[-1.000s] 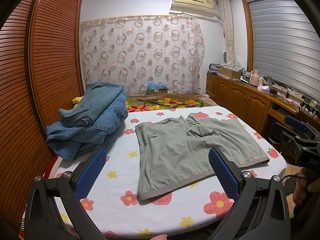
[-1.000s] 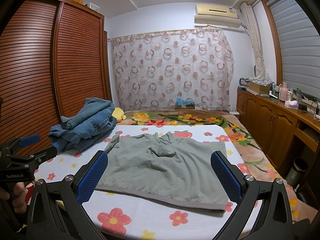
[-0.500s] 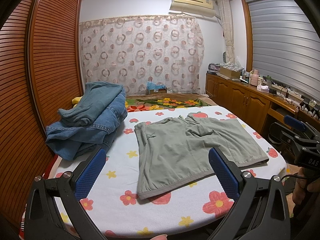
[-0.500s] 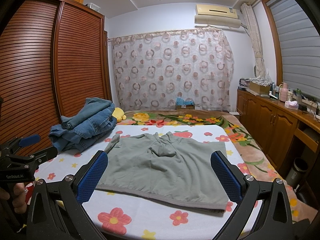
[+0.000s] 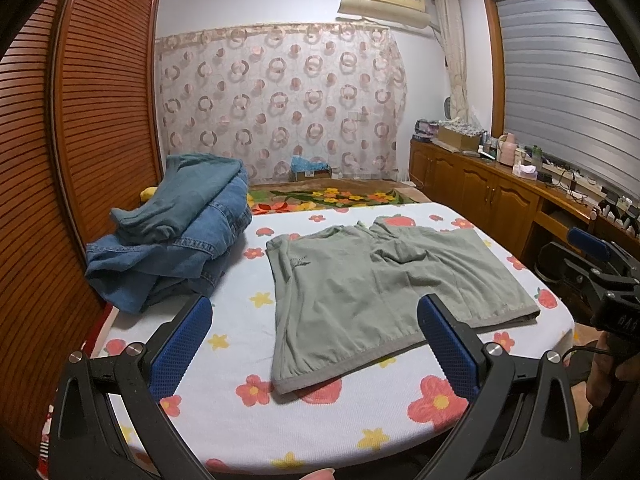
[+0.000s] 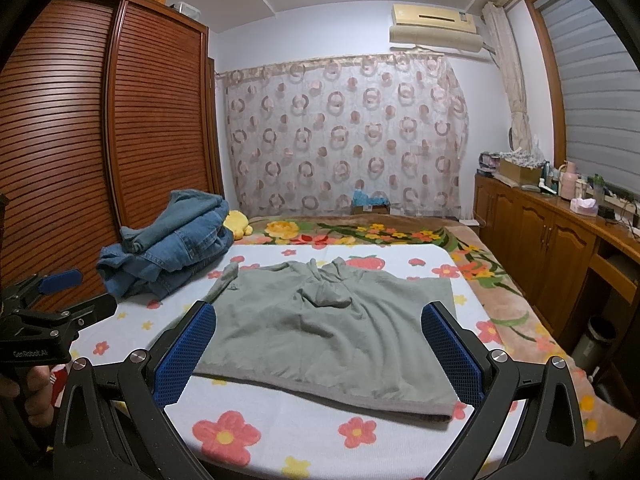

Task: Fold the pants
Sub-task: 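Lower the left tool to the pants waistband edge and close on it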

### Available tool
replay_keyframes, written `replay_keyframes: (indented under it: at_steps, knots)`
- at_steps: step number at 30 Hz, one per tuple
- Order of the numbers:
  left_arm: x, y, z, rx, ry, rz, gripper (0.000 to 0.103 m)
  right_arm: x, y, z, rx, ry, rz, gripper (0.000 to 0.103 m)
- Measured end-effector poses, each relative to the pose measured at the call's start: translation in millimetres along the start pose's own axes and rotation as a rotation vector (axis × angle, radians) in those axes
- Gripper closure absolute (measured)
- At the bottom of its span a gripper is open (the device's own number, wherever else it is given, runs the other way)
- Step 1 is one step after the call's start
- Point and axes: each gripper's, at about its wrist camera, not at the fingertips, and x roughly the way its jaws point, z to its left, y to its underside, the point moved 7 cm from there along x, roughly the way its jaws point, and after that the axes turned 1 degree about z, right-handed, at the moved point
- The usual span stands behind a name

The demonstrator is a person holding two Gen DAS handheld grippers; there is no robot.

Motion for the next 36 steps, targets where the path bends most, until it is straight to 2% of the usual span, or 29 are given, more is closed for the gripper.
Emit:
replay_keyframes:
  at_steps: [12, 18, 22, 24, 29, 36]
  knots:
    - [36.0, 27.0, 4.6, -0.007, 0.059, 0.084, 0.000, 12.2, 4.3, -6.1, -0.004, -0.017, 0.049, 0.000]
    - [49.9, 38.4, 12.7, -0.017, 0.053, 0.127, 0.000, 17.7, 6.9, -11.8, 0.002, -0.025, 0.078, 0.002]
    - [59.3, 44.6, 23.2, -0.018, 0.014, 0.138, 0.000, 18.8, 9.2, -12.7, -0.002, -0.022, 0.094, 0.003]
    - [63.5, 46.8, 27.2, -0.022, 0.025, 0.141, 0.000, 19.1, 10.7, -13.6, -0.006, -0.018, 0.101, 0.003]
    - [72.0, 52.3, 37.3, 0.011, 0.009, 0.166, 0.000, 25.3, 18.0, -21.0, -0.012, -0.016, 0.133, 0.006]
    - [83.2, 67.0, 47.9, -0.036, 0.066, 0.238, 0.001, 30.2, 28.3, -21.7, -0.031, -0.012, 0.192, 0.014]
